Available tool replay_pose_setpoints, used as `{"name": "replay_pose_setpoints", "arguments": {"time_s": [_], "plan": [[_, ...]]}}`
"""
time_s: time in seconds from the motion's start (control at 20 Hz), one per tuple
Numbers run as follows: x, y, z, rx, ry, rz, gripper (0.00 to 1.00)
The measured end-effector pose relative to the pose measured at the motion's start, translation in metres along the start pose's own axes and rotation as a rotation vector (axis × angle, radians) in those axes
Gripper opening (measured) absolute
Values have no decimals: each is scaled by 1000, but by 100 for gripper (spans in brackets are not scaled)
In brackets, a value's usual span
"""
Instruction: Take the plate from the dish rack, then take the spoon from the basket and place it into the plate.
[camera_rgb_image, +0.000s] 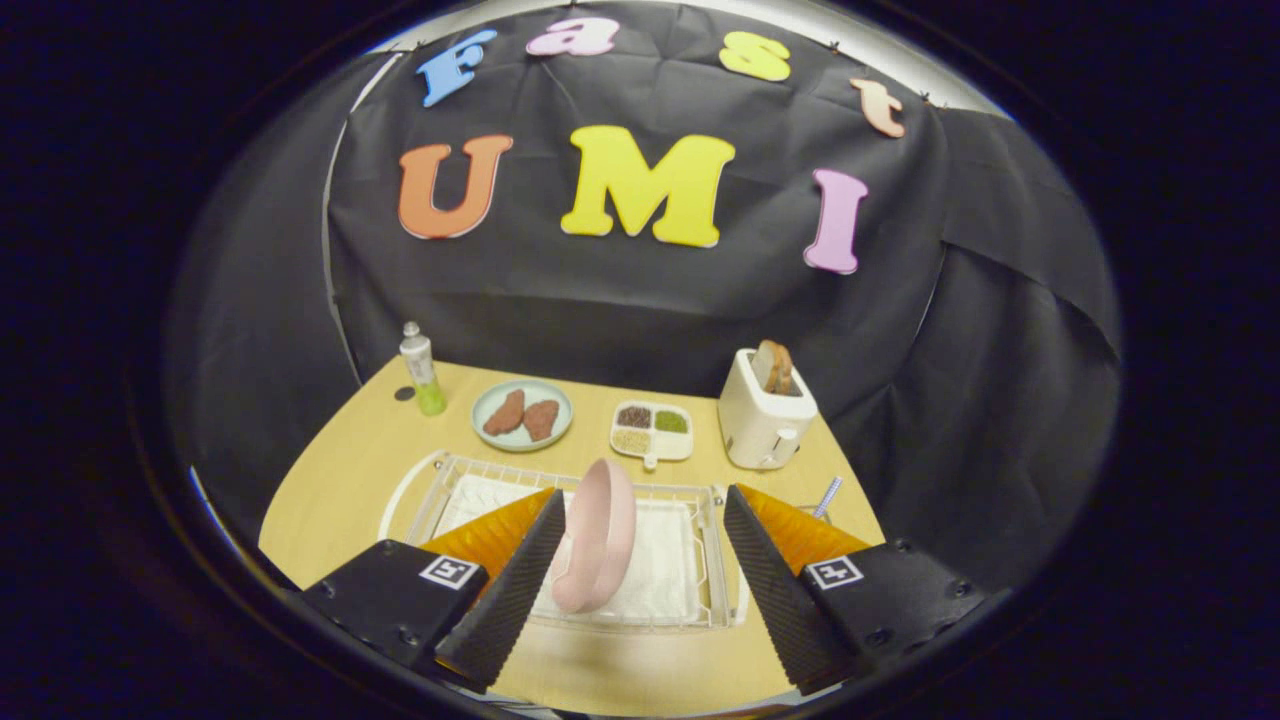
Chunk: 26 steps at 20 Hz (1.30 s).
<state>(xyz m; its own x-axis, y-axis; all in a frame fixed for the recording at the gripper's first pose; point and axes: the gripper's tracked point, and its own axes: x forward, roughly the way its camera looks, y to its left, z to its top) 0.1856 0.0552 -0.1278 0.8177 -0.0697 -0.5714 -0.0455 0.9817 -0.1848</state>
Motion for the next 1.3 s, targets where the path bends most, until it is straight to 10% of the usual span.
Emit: {"name": "replay_pose_setpoints", "arguments": {"time_s": [0.45,0.75,1.3], "plan": [[94,10,-21,-81,405,27,98],[114,3,-54,-201,736,34,75],[128,12,-56,29,632,32,34]]}}
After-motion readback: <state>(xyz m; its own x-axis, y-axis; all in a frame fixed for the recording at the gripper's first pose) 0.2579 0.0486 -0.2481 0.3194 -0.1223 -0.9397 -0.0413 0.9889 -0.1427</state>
